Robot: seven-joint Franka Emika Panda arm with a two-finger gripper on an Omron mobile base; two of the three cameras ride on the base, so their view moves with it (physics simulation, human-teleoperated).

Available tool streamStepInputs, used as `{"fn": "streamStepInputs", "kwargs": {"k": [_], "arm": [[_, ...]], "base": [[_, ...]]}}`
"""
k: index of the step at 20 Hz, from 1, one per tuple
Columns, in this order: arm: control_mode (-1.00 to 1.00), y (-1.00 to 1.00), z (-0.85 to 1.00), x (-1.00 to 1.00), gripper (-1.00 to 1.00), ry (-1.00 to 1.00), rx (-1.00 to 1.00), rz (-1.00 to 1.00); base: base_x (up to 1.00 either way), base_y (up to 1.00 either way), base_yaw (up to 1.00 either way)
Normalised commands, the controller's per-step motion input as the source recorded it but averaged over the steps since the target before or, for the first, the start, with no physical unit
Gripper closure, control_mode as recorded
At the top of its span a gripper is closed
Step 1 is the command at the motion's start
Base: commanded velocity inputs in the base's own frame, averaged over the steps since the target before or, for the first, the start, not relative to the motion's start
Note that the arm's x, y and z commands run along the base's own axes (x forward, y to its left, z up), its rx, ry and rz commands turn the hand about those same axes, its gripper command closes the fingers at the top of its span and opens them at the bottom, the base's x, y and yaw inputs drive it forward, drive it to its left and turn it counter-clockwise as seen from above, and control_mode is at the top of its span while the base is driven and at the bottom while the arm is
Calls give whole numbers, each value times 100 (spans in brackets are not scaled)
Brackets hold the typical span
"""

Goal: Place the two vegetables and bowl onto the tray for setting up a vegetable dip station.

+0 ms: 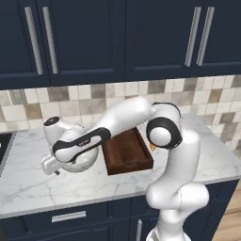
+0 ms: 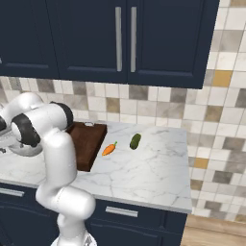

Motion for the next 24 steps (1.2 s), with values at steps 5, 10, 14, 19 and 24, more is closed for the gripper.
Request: {"fn": "streamStepInputs", "kwargs": {"k": [5, 10, 14, 19, 24], "arm": [[-100, 5, -9, 4, 100, 2, -9, 0], [-100, -6, 0, -7, 100, 0, -12, 0], [-100, -9, 1, -4, 100, 8, -10, 0], [-100, -7, 22, -17, 100, 1, -3, 5], [-100, -6, 35, -21, 100, -2, -6, 6]], "base": [[0, 0, 0], [0, 0, 0], [0, 0, 0], [0, 0, 0], [0, 0, 0]]}}
